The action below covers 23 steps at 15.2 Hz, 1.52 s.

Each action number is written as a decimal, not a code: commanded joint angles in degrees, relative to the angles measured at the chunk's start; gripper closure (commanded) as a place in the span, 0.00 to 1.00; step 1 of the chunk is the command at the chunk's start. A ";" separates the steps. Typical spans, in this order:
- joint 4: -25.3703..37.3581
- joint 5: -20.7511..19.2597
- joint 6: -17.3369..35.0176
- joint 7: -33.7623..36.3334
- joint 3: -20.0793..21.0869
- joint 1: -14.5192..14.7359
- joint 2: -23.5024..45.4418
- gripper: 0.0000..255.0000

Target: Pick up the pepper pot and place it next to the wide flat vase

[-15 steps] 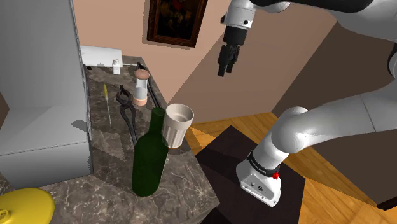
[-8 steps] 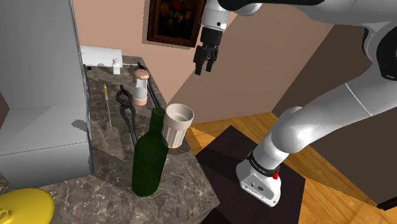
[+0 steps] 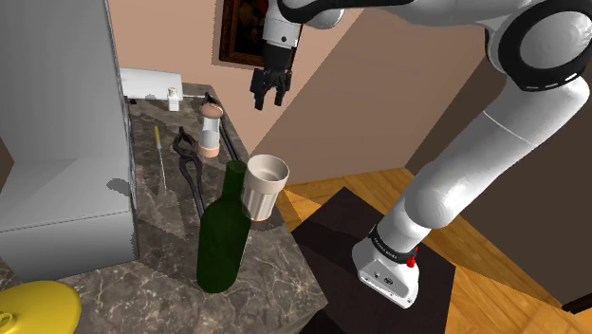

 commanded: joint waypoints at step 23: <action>27.66 -5.91 7.26 7.39 0.77 3.52 32.52 0.00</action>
